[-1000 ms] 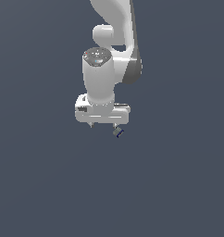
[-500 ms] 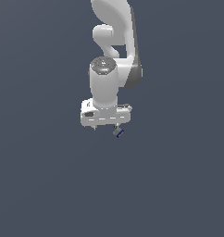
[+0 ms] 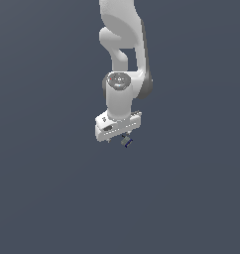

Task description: Pick up the object and move it to a goal position.

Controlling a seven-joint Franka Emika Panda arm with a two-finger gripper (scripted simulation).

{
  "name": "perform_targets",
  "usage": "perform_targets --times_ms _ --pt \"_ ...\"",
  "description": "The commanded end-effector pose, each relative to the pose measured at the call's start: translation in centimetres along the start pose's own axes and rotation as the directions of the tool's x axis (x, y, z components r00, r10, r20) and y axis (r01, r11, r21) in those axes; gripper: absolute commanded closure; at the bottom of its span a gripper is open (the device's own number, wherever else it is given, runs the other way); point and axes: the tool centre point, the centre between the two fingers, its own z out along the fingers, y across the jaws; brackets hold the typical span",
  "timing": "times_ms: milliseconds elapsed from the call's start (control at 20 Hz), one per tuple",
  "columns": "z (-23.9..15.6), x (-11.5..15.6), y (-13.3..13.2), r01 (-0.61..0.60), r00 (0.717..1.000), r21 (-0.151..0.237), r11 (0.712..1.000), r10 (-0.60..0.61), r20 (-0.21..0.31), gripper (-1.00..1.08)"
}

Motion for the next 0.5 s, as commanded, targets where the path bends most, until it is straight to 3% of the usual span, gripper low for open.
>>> perform_targets --times_ms 0,450 --pt "1.1 -0.5 -0.9 0.085 0.996 0.002 0.996 -0.085 0.001 -0.92" --pt "3.9 -2.0 -3.6 0.319 0.948 0.012 0.948 -0.319 -0.001 -0.92"
